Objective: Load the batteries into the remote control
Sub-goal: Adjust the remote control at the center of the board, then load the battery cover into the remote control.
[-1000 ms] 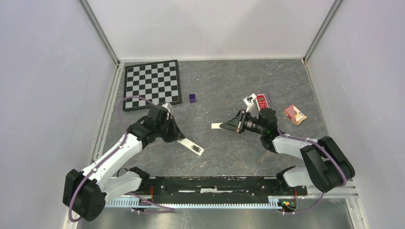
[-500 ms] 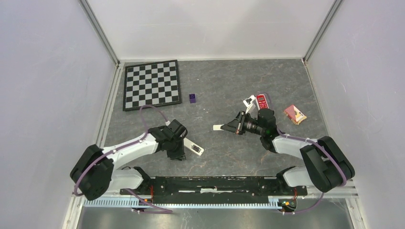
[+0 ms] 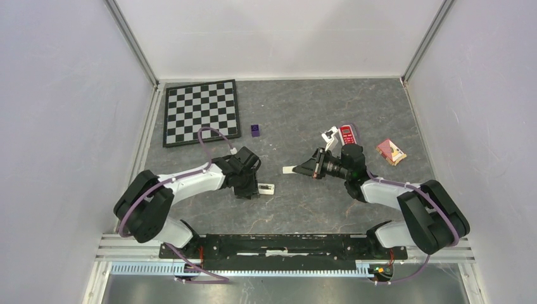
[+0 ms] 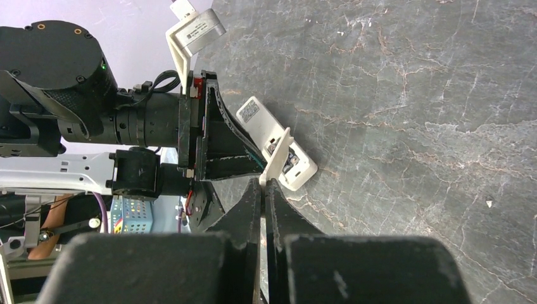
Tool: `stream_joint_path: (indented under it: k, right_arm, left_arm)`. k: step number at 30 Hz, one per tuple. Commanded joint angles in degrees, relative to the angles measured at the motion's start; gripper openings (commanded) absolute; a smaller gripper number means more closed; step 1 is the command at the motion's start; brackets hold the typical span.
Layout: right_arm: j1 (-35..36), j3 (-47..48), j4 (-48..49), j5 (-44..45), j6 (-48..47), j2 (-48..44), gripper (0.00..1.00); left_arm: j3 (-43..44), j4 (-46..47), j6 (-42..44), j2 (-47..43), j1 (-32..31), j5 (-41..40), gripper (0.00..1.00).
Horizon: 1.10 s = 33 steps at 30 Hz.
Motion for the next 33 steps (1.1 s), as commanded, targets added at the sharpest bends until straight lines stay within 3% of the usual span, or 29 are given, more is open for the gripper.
stream_joint_path:
  k: [1, 8, 15, 20, 24, 29, 33]
  right_arm:
    - [0.2, 2.5, 1.2, -0.9, -1.4, 0.8, 0.00]
    - [1.3, 2.3, 1.1, -1.4, -0.7, 3.0, 0.00]
    - [4.9, 3.7, 1.1, -0.4, 1.0, 4.8, 0.00]
    - [8.0, 5.1, 2.0, 3.7, 5.1, 6.0, 0.00]
    - [10.6, 6.5, 2.3, 7.8, 7.5, 7.0, 0.00]
    - [11.5, 5.8, 2.5, 10.4, 11.8, 9.2, 0.00]
    - [12.8, 5.9, 2.8, 12.8, 13.7, 10.3, 0.00]
  left_arm:
    - [2.7, 3.8, 1.0, 2.7, -0.1, -4.1, 0.45]
    - [3.2, 7.3, 0.4, 5.8, -0.1, -5.5, 0.42]
    - [-2.0, 6.0, 0.8, -2.5, -0.2, -1.8, 0.46]
    - [-7.4, 8.2, -1.5, -9.9, 0.7, -1.8, 0.61]
    - [-9.6, 11.0, -3.8, -14.6, 4.2, 1.6, 0.83]
    - [-10.9, 12.9, -3.9, -18.8, 11.7, 7.8, 0.93]
    - [-10.6, 12.3, -1.1, -17.2, 17.3, 12.5, 0.93]
